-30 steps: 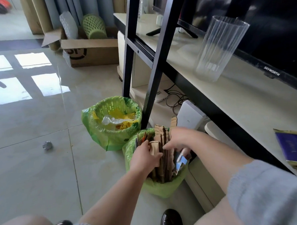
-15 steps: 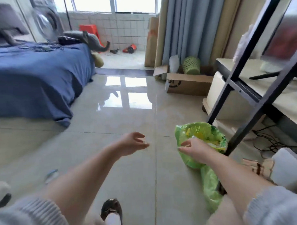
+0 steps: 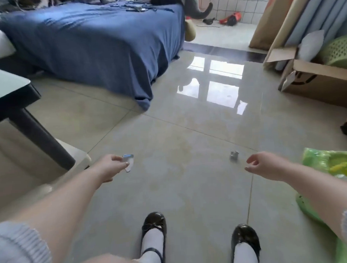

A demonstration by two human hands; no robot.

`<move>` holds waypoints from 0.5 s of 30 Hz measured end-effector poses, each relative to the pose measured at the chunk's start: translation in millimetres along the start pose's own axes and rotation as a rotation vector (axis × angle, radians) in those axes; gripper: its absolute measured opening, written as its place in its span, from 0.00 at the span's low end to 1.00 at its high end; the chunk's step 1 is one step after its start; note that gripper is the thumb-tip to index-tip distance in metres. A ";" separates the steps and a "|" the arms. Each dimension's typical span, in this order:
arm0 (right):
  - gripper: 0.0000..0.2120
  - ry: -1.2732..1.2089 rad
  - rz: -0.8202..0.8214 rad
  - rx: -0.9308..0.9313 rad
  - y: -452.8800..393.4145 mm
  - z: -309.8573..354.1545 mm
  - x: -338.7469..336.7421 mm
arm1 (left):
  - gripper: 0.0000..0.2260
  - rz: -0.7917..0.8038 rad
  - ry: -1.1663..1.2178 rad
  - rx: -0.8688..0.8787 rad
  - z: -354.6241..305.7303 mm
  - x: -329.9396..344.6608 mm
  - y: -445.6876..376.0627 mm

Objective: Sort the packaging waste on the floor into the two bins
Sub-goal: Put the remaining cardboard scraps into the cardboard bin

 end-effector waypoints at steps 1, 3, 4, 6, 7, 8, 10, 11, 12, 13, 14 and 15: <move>0.20 0.034 -0.004 0.008 -15.7 0.0 2.8 | 0.18 0.005 0.000 -0.010 6.1 1.6 -14.2; 0.20 0.034 0.006 0.028 -49.9 -3.9 12.9 | 0.20 0.015 -0.011 -0.027 16.9 7.7 -43.3; 0.20 0.035 0.016 0.040 -65.9 -7.3 19.7 | 0.21 0.014 -0.019 -0.036 21.3 11.6 -57.4; 0.20 0.070 0.062 0.064 -94.5 -17.8 37.7 | 0.22 0.017 -0.050 -0.053 30.0 21.3 -85.3; 0.21 0.085 0.079 0.070 -108.3 -24.0 45.7 | 0.22 0.027 -0.080 -0.060 33.9 27.1 -99.5; 0.21 0.096 0.091 0.076 -121.1 -29.3 52.6 | 0.23 0.037 -0.115 -0.064 37.2 32.1 -113.2; 0.23 0.113 0.113 0.093 -146.7 -37.0 63.7 | 0.25 0.042 -0.189 -0.064 43.0 38.2 -141.3; 0.23 0.119 0.122 0.099 -158.2 -39.4 67.9 | 0.26 0.036 -0.239 -0.062 45.1 39.9 -154.7; 0.24 0.121 0.125 0.102 -169.6 -41.8 71.7 | 0.27 0.021 -0.301 -0.052 46.7 41.4 -168.4; 0.25 0.117 0.126 0.106 -180.6 -44.4 76.4 | 0.27 0.000 -0.364 -0.035 47.7 42.3 -182.1; 0.27 0.104 0.119 0.109 -192.1 -46.9 81.8 | 0.28 -0.024 -0.414 -0.020 49.2 42.3 -195.7; 0.28 0.084 0.108 0.116 -203.7 -50.3 87.5 | 0.28 -0.046 -0.448 -0.013 51.6 42.8 -209.7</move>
Point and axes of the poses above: each hand's wrist, its own y-axis away from the middle knuckle, its own x-axis out of the palm, z = x × y, the point moved 6 cm from there along -y, towards the middle knuckle, and after that the axes turned 1 degree about z, right-handed, at the moved point
